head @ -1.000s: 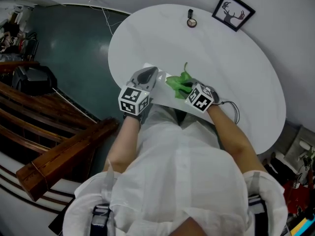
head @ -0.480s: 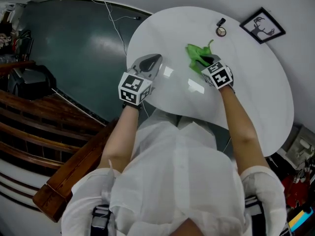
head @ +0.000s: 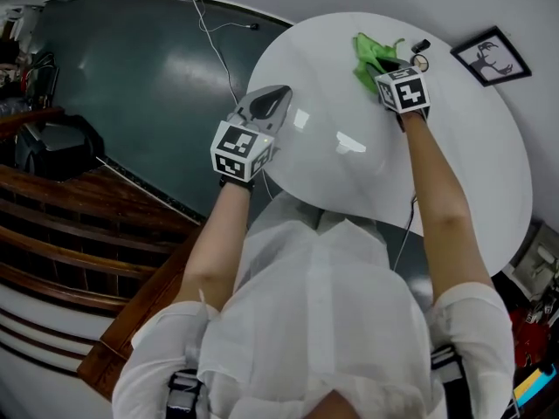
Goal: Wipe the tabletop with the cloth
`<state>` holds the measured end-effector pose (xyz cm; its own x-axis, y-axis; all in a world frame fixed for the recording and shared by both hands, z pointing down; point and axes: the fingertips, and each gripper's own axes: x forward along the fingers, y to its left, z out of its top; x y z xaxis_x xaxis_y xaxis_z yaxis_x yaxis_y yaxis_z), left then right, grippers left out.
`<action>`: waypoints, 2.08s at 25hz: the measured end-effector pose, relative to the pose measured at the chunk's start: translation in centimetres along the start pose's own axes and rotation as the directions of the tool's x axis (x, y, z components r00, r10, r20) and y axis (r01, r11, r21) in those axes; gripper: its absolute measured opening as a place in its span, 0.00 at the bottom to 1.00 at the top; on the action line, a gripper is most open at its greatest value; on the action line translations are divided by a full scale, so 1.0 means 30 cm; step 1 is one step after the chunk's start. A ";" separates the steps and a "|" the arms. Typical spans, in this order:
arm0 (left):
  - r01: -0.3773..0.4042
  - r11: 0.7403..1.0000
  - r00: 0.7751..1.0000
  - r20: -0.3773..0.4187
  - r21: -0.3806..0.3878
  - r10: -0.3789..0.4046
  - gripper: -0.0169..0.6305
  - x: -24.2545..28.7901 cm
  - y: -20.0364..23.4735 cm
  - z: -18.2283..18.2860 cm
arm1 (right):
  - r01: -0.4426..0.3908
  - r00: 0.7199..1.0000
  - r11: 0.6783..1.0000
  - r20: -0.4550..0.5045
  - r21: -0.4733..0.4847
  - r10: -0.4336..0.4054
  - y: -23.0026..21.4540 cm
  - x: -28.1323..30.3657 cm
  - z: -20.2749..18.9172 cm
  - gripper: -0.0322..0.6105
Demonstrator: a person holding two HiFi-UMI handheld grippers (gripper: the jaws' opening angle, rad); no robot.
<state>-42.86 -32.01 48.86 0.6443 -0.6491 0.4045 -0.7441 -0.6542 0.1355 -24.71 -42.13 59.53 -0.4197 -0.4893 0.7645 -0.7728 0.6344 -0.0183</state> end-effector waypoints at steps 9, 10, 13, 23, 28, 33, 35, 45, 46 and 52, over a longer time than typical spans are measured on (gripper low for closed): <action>-0.020 1.000 1.000 -0.005 -0.024 0.019 0.05 -0.040 0.100 -0.035 | 0.127 0.991 0.983 0.019 0.130 -0.131 -0.100 0.123 0.180 0.19; -0.021 0.999 1.000 -0.007 -0.028 0.021 0.05 -0.043 0.104 -0.043 | 0.143 0.989 0.979 0.018 0.142 -0.147 -0.107 0.137 0.196 0.19; -0.027 0.999 1.000 -0.017 -0.040 0.026 0.05 -0.061 0.114 -0.067 | 0.180 0.982 0.969 0.022 0.172 -0.186 -0.109 0.176 0.249 0.19; -0.092 0.993 0.995 -0.037 -0.070 0.090 0.05 -0.165 0.196 -0.131 | 0.023 0.997 0.999 0.079 -0.046 -0.019 0.314 0.326 0.438 0.19; -0.130 0.988 0.991 -0.043 -0.087 0.126 0.05 -0.202 0.220 -0.156 | -0.122 0.987 0.954 0.071 -0.273 0.147 0.628 0.330 0.431 0.19; -0.144 0.985 0.989 -0.060 -0.094 0.138 0.05 -0.218 0.207 -0.178 | -0.239 0.960 0.877 0.031 -0.418 0.277 0.840 0.272 0.336 0.19; -0.154 0.983 0.987 -0.068 -0.101 0.148 0.05 -0.210 0.196 -0.203 | -0.275 0.948 0.847 0.015 -0.455 0.317 0.882 0.252 0.275 0.19; -0.080 0.994 0.994 -0.081 -0.075 0.074 0.05 -0.112 0.033 -0.180 | -0.199 0.974 0.929 0.041 -0.313 0.222 0.637 0.095 0.075 0.19; -0.069 0.995 0.995 -0.080 -0.069 0.063 0.05 -0.102 0.013 -0.170 | -0.163 0.982 0.949 0.050 -0.271 0.183 0.581 0.075 0.059 0.19; 0.001 0.999 0.997 -0.081 -0.038 -0.004 0.05 -0.058 -0.100 -0.123 | 0.056 0.997 0.998 0.045 0.038 -0.058 0.245 -0.082 -0.101 0.19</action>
<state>-42.41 -27.50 51.08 0.6312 -0.6127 0.4756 -0.7494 -0.6399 0.1702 -27.92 -34.45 59.48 -0.3954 -0.5514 0.7346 -0.8128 0.5825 -0.0002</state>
